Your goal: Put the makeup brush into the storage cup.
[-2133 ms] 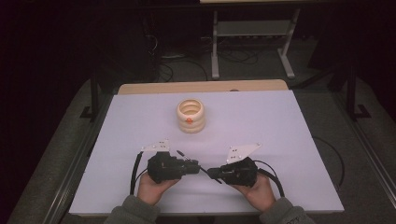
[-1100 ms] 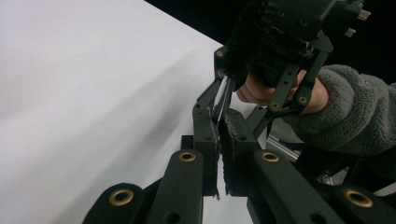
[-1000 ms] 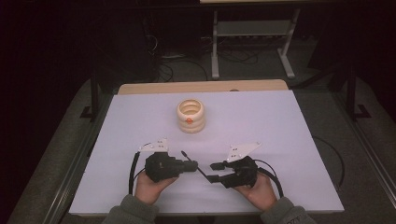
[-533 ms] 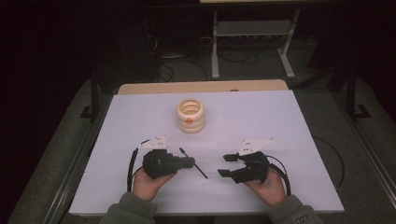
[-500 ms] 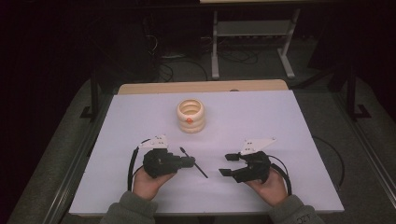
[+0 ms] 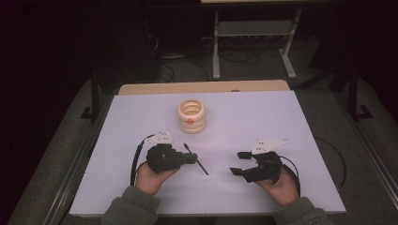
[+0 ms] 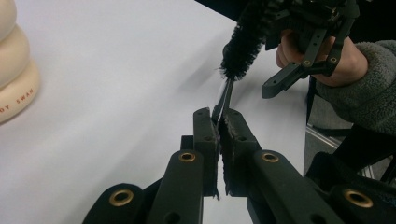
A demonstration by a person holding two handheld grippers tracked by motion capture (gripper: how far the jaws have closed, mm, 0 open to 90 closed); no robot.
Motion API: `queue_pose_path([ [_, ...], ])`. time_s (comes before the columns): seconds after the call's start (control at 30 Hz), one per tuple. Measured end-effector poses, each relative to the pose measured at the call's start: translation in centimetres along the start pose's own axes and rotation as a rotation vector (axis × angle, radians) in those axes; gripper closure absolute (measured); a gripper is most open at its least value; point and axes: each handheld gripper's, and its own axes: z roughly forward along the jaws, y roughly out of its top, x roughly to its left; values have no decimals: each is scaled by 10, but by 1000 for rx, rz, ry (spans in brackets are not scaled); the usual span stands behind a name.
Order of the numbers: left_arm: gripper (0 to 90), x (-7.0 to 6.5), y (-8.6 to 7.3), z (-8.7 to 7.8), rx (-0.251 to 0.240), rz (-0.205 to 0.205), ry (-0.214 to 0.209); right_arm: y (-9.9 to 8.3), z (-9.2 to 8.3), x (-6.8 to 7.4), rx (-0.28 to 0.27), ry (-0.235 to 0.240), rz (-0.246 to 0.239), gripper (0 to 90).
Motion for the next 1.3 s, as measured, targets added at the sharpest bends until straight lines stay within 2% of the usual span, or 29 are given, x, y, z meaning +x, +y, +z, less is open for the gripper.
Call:
queue_pose_path([
  [0.37,857,5,24,-4,9,23,23,-10,-17,-11,-14,-58,39,301],
  [0.77,857,15,45,-7,25,25,35,-20,-30,-24,-16,-95,85,269],
  [1.3,857,30,79,-26,2,23,78,-20,-31,-25,-21,-138,66,240],
])
